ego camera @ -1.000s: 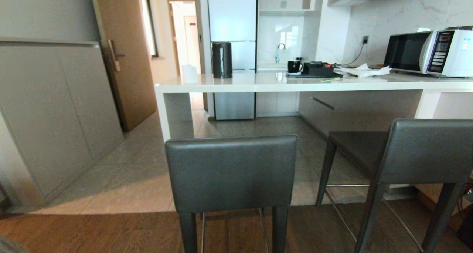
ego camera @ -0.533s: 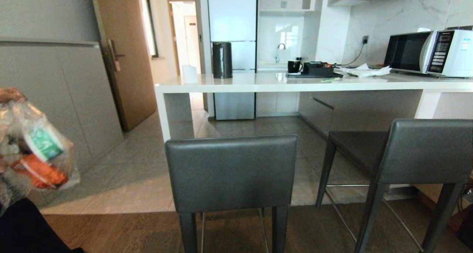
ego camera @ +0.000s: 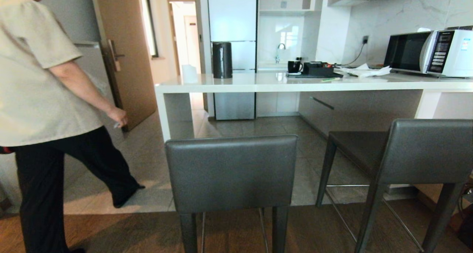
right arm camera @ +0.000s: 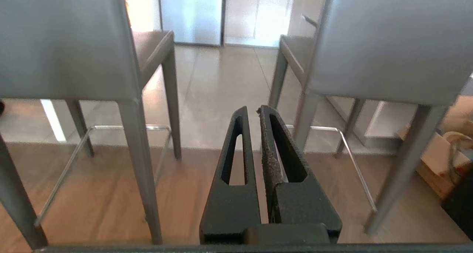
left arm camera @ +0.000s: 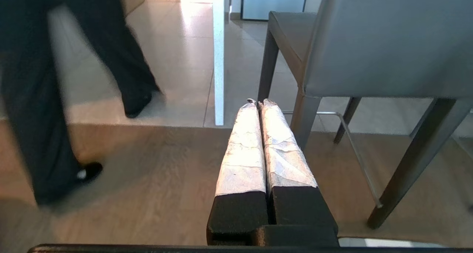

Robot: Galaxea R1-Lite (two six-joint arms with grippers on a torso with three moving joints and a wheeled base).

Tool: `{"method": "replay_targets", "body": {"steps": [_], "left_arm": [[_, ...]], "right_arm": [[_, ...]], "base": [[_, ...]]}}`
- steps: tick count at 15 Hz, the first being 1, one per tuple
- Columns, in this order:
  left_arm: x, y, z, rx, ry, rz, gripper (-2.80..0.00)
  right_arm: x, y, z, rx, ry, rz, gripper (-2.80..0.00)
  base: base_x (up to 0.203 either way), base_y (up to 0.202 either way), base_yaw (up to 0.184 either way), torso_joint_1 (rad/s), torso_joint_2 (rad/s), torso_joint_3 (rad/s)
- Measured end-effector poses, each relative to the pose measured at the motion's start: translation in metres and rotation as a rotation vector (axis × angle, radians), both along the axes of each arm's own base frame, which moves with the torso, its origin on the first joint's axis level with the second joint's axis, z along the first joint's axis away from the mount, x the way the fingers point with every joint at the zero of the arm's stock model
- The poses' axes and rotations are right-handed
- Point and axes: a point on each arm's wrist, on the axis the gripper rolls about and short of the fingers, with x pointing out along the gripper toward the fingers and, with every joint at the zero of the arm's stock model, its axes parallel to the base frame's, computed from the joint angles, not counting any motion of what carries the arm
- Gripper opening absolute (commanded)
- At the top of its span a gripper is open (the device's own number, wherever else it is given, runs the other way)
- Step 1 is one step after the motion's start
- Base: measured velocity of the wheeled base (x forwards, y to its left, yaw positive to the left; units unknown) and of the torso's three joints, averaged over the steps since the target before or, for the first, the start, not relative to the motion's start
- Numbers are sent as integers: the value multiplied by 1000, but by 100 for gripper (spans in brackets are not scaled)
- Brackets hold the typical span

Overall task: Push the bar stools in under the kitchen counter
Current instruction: Push the gray chair back under the dining table

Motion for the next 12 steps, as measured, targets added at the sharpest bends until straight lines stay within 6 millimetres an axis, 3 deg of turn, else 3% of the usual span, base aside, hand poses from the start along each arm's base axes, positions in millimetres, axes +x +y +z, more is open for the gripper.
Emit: {"method": "replay_targets", "body": {"steps": [1,3,5,8,12], "left_arm": [[-1,0,5,-5,-4,1,-280],[-2,0,35,-27,-53,-20,-280],[9,-1,67,-58,-64,-59,-280],[53,-3,98,-95,-28,-133,-280],[130,-9,104,-139,58,-208,-280]], "right_arm": [[-3,0,13,4,-25,0,-280],[-3,0,46,30,-28,15,-280],[9,1,76,49,3,58,-280],[47,3,104,77,76,119,-280],[112,9,119,107,129,177,-280]], "base": [[0,0,0,0,0,0],[0,0,0,0,0,0],[0,0,0,0,0,0],[0,0,0,0,0,0],[0,0,0,0,0,0]]}}
